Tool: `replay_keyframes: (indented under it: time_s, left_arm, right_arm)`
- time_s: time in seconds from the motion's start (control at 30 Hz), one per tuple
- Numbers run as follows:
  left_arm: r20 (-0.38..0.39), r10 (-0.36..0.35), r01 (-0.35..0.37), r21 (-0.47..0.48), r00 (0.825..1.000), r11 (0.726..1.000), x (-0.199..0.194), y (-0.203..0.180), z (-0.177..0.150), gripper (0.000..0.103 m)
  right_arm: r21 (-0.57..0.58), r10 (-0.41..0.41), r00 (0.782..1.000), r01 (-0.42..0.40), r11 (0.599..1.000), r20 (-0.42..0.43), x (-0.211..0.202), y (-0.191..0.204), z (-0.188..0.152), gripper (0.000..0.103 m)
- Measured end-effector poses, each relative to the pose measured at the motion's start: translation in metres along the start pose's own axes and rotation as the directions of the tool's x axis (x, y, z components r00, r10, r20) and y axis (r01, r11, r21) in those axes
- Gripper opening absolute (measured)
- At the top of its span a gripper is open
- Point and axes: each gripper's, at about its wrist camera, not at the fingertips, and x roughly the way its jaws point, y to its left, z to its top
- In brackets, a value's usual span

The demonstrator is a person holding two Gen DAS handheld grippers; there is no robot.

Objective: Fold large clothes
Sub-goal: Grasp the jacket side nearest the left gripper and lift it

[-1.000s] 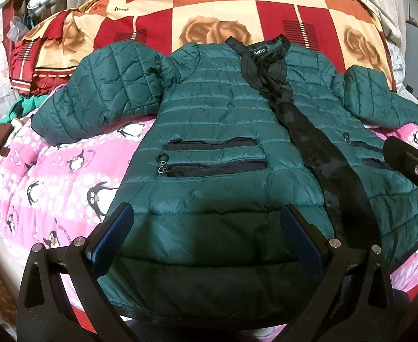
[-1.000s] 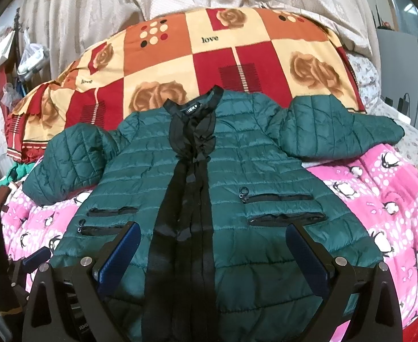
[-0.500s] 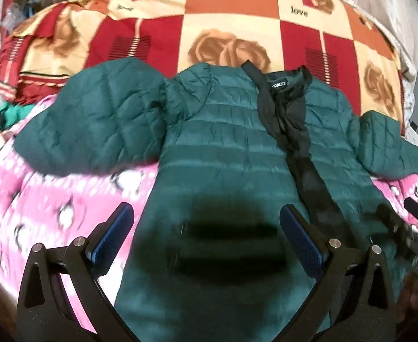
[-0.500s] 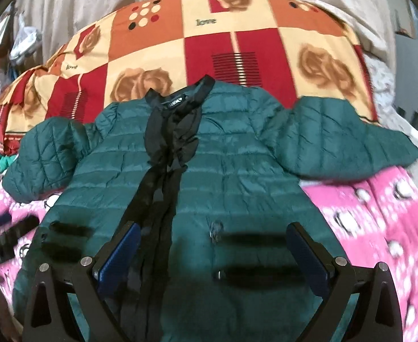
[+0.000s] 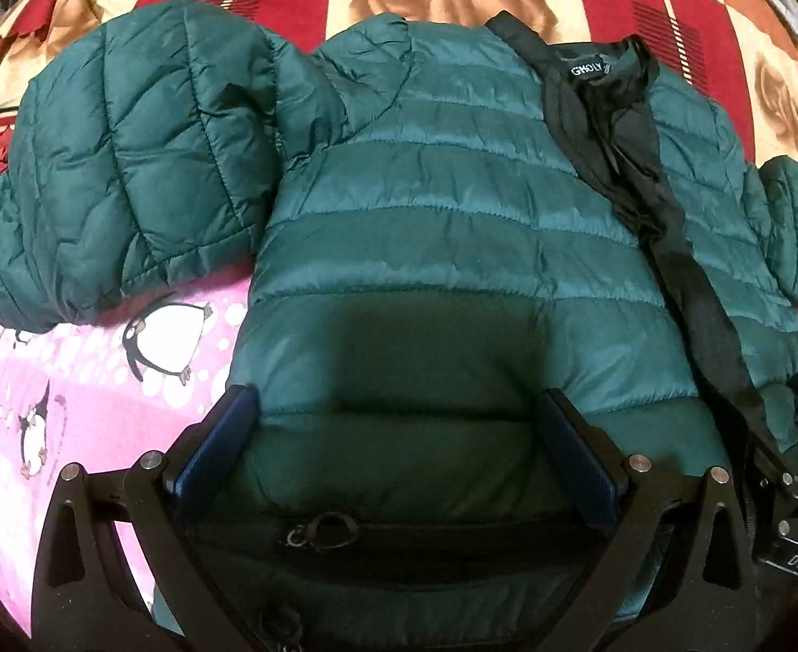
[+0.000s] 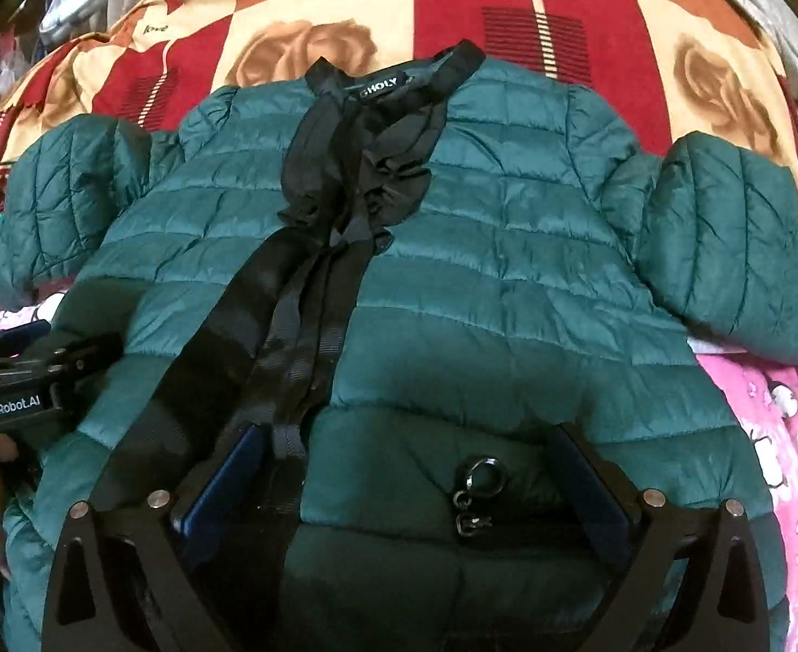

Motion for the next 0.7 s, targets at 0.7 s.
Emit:
replay_keyframes:
  time_s: [0.7]
  left_arm:
    - [0.260, 0.017, -0.038, 0.076, 0.965, 0.996, -0.062, 0.138, 0.029, 0.103]
  right_arm:
    - [-0.008, -0.018, 1.000, 0.018, 1.000, -0.005, 0.007, -0.001, 0.000, 0.103]
